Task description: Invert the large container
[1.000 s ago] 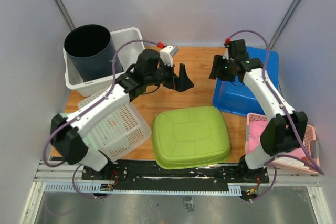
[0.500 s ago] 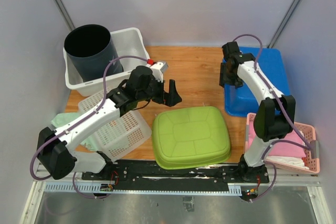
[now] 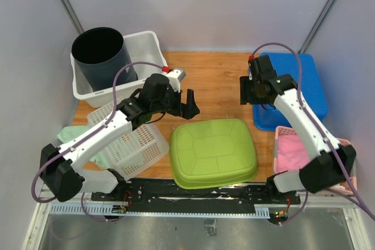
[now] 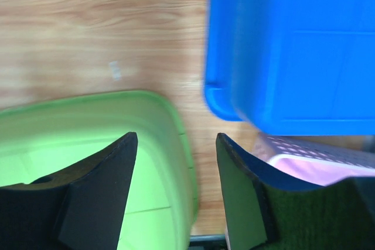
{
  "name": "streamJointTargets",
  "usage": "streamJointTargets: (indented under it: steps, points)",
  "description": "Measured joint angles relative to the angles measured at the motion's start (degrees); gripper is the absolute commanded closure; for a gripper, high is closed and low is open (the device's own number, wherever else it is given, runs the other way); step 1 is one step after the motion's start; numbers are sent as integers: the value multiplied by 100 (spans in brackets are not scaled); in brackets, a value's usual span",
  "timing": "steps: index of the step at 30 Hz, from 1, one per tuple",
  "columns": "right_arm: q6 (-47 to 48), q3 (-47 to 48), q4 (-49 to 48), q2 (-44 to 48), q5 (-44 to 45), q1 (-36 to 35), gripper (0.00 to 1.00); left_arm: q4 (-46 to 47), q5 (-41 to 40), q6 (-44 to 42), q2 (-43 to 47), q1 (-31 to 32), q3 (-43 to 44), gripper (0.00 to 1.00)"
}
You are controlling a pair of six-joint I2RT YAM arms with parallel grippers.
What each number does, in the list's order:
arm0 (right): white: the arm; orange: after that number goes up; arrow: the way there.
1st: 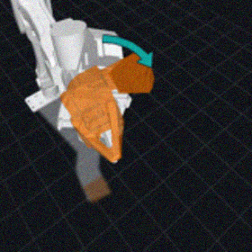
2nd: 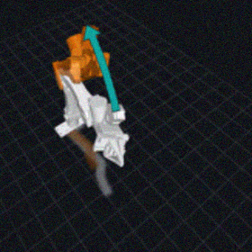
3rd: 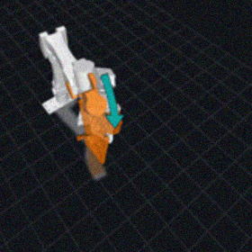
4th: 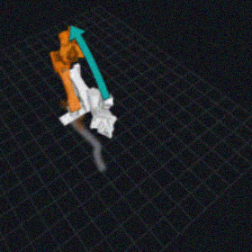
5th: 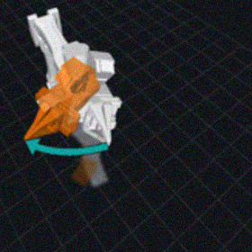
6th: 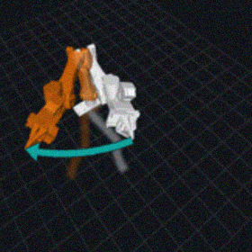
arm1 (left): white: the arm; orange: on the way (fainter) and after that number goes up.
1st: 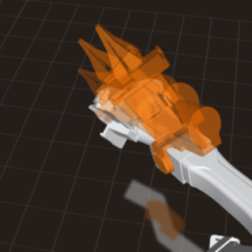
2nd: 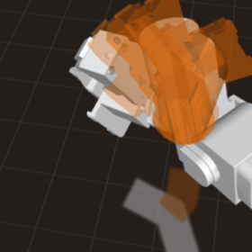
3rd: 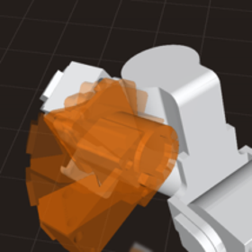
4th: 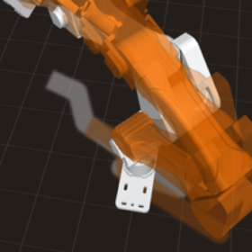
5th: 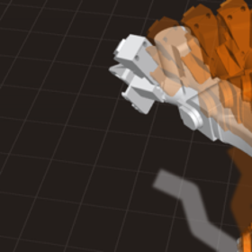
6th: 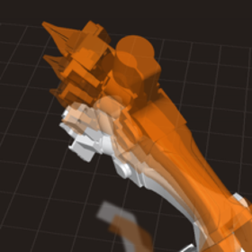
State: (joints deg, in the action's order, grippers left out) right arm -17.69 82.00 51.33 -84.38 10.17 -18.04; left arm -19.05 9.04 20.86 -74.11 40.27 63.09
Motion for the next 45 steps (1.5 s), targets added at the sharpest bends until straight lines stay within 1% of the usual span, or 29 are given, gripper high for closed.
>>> streamJointTargets:
  steps: [3,6,10,13,15,16,18,20,22,23,26,30,35,38,42,44,45]
  points:
    - [-136,-627,-136,896,-490,-313,41,-170,-111,-52,289,4,-90,1]
    - [-479,-1600,-140,1801,-839,-501,40,-251,-151,-90,719,28,-402,1]
    - [-931,-2594,175,2284,-1010,-651,40,-177,-66,-79,901,74,-964,1]
    - [-1196,-3128,466,2492,-1019,-671,41,-166,11,-4,723,74,-1335,1]
    - [-1368,-3333,643,2667,-975,-671,45,-170,42,48,575,74,-1458,1]
    - [-1456,-3432,693,2763,-940,-671,49,-160,50,87,525,74,-1497,1]
    - [-1637,-3641,715,2905,-852,-671,58,-146,50,151,492,74,-1545,1]
    - [-1847,-3877,671,2959,-826,-671,70,-46,81,223,442,74,-1576,1]
    - [-1956,-3880,511,2957,-835,-671,75,94,162,304,326,74,-1611,1]
    - [-1996,-3880,435,2922,-802,-671,76,151,205,352,254,74,-1633,1]
    - [-2107,-3810,289,2717,-669,-671,77,280,232,409,140,70,-1694,1]
    - [-2120,-3578,-142,2234,-420,-636,86,339,195,409,144,70,-1692,1]
    - [-1987,-2992,-909,1263,-260,-393,87,291,57,341,144,22,-1657,1]
    - [-1845,-2253,-1320,295,-264,-133,88,258,0,313,144,-15,-1646,1]
    - [-1641,-852,-1694,-1147,-378,15,86,214,2,295,146,-15,-1624,1]
    - [-1539,-179,-1738,-1727,-490,20,83,166,-11,284,151,-15,-1593,1]
    - [-1497,175,-1731,-1991,-522,20,79,114,-22,273,153,-15,-1556,1]
